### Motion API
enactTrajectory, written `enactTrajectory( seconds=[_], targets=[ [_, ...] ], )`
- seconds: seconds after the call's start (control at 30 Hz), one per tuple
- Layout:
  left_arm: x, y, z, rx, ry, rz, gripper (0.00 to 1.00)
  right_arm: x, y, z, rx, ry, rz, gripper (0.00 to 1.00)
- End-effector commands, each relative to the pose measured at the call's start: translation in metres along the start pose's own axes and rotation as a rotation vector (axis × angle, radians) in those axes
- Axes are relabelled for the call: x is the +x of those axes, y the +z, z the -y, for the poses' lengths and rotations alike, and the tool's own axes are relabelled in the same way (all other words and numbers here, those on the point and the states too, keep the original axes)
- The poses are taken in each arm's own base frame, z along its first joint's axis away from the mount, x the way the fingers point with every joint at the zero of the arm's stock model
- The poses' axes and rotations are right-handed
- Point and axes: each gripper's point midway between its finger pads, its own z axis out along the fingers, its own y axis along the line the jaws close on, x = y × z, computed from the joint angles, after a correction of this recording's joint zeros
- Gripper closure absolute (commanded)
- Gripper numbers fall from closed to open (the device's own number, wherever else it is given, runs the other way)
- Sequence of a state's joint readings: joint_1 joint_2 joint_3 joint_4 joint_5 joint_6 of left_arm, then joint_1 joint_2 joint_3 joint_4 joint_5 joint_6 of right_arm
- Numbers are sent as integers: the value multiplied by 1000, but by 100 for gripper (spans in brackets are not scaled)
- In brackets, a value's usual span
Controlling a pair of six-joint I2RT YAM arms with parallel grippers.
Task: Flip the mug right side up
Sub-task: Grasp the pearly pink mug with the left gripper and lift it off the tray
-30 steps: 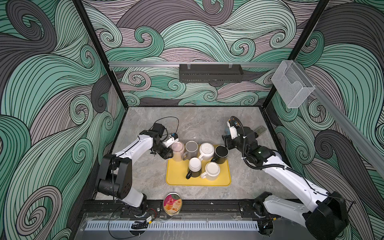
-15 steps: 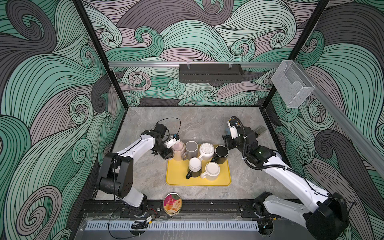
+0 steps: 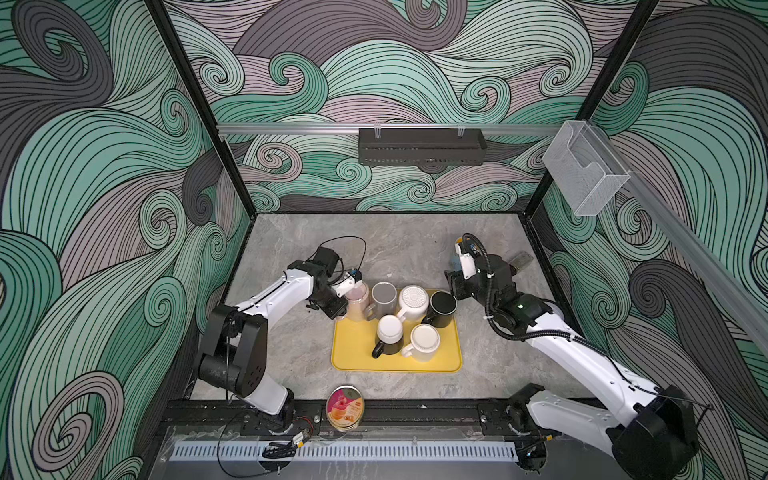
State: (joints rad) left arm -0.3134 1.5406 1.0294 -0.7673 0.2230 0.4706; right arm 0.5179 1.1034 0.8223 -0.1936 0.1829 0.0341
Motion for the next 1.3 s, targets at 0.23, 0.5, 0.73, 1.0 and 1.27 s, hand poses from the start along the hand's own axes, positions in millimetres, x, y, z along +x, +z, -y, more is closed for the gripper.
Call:
enactTrajectory(
  seconds=[0.23,0.5,0.73,1.0,1.27],
  targets=[
    [-5,-48,-8,-182,-100,-54,100,-4,-2,-5,-23,14,33,38],
    [-11,-63,4,-273,-154,-34,100,-2,1,-8,-38,21,27,39],
    [-22,-82,10,-358,-146,94,100,-1,6,-11,-47,28,21,40],
    [-14,-134,-13,-566,-372,75,100,0,15,-14,-55,34,13,41],
    [-23,-183,-42,-818,-406,294,100,4,15,-11,-40,62,-5,41]
  ],
)
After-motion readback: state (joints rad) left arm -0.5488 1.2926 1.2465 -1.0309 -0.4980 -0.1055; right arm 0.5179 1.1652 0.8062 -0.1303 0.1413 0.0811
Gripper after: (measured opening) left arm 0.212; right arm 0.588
